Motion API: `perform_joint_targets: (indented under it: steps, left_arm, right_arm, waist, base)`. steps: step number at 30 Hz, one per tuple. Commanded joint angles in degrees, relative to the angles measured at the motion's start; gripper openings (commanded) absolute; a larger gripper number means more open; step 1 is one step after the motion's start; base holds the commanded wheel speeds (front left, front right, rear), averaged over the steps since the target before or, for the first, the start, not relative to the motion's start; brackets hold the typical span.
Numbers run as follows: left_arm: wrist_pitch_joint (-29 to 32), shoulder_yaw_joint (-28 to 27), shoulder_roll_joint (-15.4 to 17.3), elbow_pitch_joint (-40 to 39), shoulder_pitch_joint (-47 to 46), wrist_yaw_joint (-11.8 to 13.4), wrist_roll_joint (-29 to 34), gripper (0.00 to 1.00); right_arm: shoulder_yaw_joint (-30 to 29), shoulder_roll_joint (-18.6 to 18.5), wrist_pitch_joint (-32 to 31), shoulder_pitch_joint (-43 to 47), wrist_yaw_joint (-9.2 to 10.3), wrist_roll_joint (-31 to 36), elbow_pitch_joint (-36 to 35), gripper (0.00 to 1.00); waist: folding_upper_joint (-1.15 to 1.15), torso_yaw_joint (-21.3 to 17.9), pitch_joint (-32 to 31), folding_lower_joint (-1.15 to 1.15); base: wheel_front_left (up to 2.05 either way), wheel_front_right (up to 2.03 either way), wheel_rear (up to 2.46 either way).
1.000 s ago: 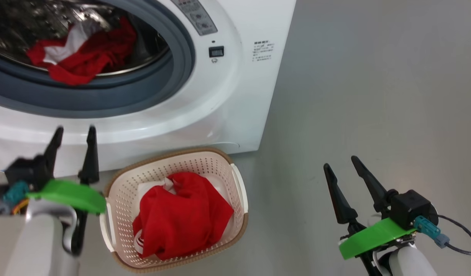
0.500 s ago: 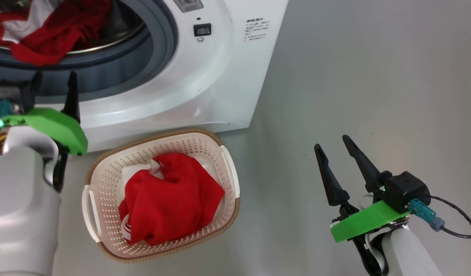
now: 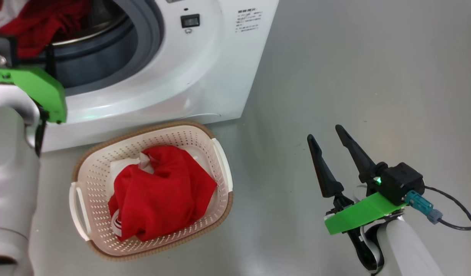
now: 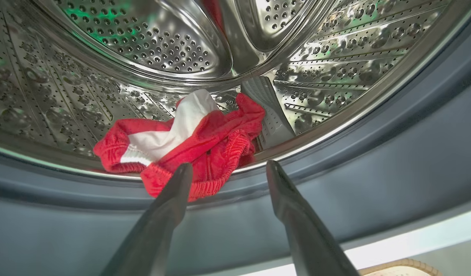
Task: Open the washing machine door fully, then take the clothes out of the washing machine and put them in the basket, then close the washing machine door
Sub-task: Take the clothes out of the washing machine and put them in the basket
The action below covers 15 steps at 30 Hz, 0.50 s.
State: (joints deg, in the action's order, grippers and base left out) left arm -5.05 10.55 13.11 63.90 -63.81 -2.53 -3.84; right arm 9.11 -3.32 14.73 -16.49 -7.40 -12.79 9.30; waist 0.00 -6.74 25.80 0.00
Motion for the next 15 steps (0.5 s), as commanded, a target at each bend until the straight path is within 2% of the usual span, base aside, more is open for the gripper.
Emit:
perform_joint_targets:
  steps: [1,15]
  left_arm:
    - [0.0,-0.3,3.2,0.0,-2.2,0.7,1.1,1.0]
    - [2.0,4.8,6.3,7.5,-8.8,2.3,5.3,1.0]
  right_arm:
    - [1.7,0.4,0.3,-0.5,-0.09,-0.5,-1.4,1.0]
    - [3.9,0.4,0.3,-2.2,-0.09,-2.3,-1.7,1.0]
  waist:
    - [0.0,-0.5,0.5,0.0]
    - [0.0,-2.8,3.0,0.0]
  base:
    - [0.0,0.0,0.0]
    - [0.0,0.0,0.0]
